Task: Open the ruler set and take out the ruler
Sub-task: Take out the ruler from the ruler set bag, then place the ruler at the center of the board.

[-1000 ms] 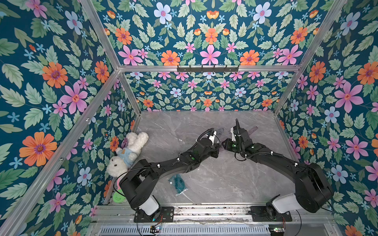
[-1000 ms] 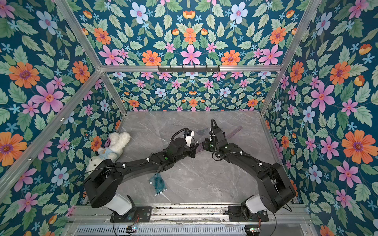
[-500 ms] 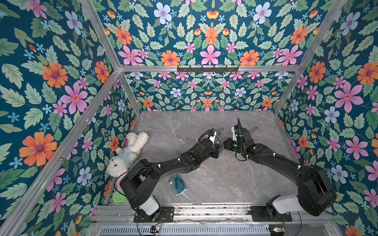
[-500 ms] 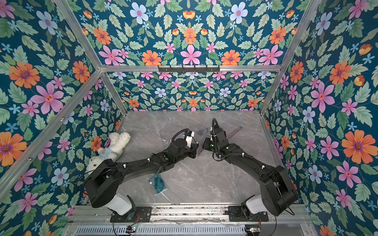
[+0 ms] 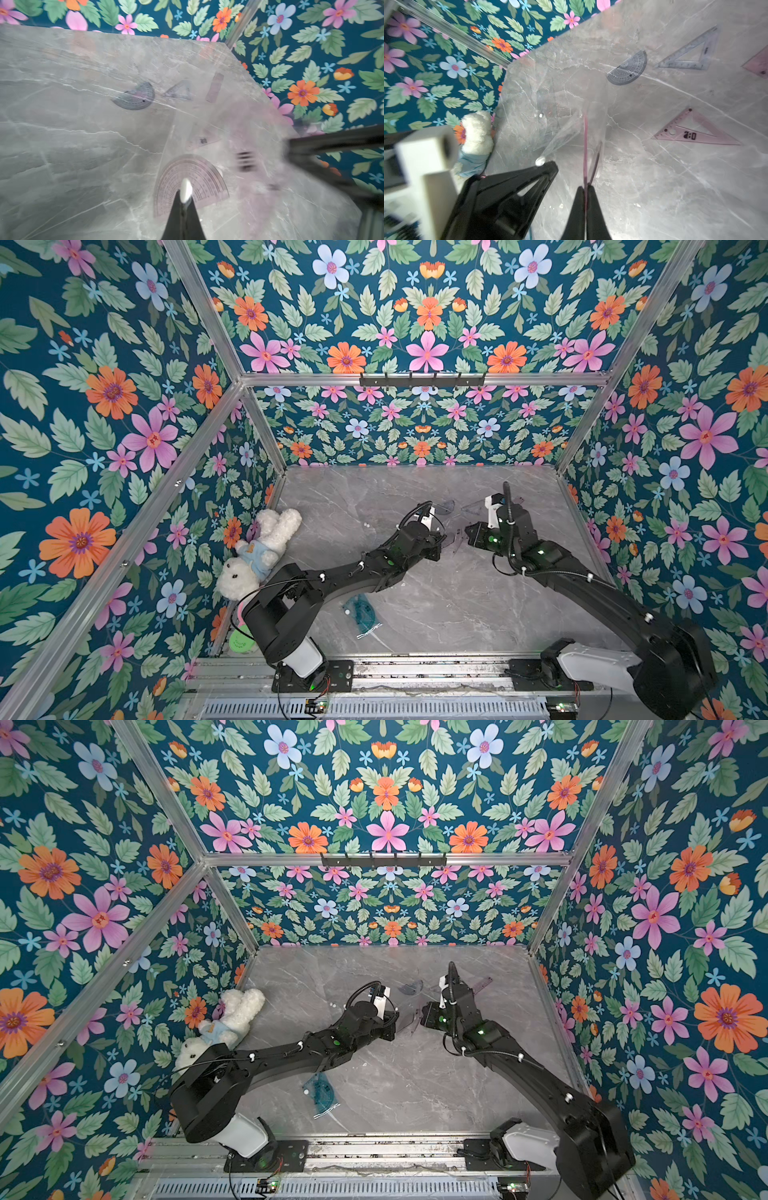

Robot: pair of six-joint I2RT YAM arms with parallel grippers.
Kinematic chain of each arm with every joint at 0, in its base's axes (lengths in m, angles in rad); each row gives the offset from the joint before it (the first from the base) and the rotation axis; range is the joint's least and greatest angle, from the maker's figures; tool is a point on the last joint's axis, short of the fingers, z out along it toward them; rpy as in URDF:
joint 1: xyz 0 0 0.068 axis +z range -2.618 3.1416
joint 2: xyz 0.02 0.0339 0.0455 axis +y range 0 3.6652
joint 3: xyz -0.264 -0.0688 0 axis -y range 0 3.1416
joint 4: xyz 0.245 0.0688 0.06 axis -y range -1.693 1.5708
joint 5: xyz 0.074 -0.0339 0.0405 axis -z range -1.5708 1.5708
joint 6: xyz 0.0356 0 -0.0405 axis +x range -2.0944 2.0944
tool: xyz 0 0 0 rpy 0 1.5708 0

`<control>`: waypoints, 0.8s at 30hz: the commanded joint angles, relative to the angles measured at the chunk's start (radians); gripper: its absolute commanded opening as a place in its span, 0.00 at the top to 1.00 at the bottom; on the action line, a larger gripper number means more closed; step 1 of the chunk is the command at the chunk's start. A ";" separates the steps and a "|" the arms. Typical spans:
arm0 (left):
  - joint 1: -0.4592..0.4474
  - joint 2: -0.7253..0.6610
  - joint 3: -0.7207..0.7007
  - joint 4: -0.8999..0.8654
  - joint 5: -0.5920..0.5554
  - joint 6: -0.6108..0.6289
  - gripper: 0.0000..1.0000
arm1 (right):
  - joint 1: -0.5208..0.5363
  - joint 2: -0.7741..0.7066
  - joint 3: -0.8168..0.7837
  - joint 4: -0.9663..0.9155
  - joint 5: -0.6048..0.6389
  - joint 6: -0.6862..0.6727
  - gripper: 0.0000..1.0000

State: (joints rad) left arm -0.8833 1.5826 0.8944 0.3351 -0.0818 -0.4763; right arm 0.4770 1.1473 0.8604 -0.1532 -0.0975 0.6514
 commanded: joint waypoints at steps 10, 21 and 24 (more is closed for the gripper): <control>0.004 -0.028 0.001 0.010 -0.016 0.024 1.00 | -0.375 -0.181 -0.113 -0.121 -0.139 -0.017 0.99; 0.004 -0.030 -0.009 0.026 0.024 0.039 1.00 | -0.815 0.055 -0.253 0.159 -0.380 0.108 0.99; 0.004 -0.030 -0.010 0.028 0.036 0.039 1.00 | -0.832 0.141 -0.247 0.229 -0.375 0.142 1.00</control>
State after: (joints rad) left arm -0.8791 1.5558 0.8864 0.3355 -0.0616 -0.4450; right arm -0.3462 1.2446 0.6079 -0.0505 -0.4244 0.7322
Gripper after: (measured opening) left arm 0.048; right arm 0.051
